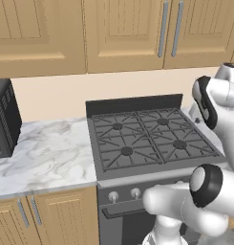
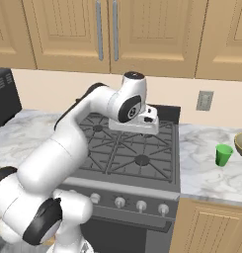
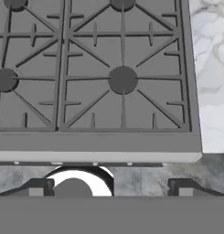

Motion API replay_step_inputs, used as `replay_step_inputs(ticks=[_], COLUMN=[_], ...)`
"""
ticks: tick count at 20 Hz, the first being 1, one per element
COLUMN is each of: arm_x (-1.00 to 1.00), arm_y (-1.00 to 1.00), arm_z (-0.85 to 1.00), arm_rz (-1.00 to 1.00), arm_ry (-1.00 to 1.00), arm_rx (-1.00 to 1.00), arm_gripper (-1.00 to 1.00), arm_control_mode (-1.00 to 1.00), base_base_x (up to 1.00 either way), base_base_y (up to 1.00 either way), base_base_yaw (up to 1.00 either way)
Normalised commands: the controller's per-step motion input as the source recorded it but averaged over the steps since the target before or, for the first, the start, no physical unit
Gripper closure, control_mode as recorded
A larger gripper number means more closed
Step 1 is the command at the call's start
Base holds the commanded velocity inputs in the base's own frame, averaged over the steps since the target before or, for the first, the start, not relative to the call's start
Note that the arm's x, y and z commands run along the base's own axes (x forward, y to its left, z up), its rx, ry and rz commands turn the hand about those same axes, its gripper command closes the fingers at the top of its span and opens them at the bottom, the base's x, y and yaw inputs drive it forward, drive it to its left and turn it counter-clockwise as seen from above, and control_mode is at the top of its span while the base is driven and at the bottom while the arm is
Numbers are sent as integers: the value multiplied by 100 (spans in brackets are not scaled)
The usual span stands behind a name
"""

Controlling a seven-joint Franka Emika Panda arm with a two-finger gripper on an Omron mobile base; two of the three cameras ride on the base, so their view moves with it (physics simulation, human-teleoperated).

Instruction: Pick the cup and bowl from the counter and place them on the counter next to the sink.

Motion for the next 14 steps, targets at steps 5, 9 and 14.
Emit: replay_step_inputs(ticks=[5,9,14], arm_x=[11,21,37], arm_y=[-100,-100,-100], arm_z=[-15,-12,-16], arm_rz=[0,0,1], arm_ry=[11,12,7], arm_rx=[-2,-3,-3], arm_gripper=[-100,-100,-100], arm_control_mode=[-100,-100,-100], base_base_x=[0,0,0], base_base_y=[0,0,0], base_base_yaw=[0,0,0])
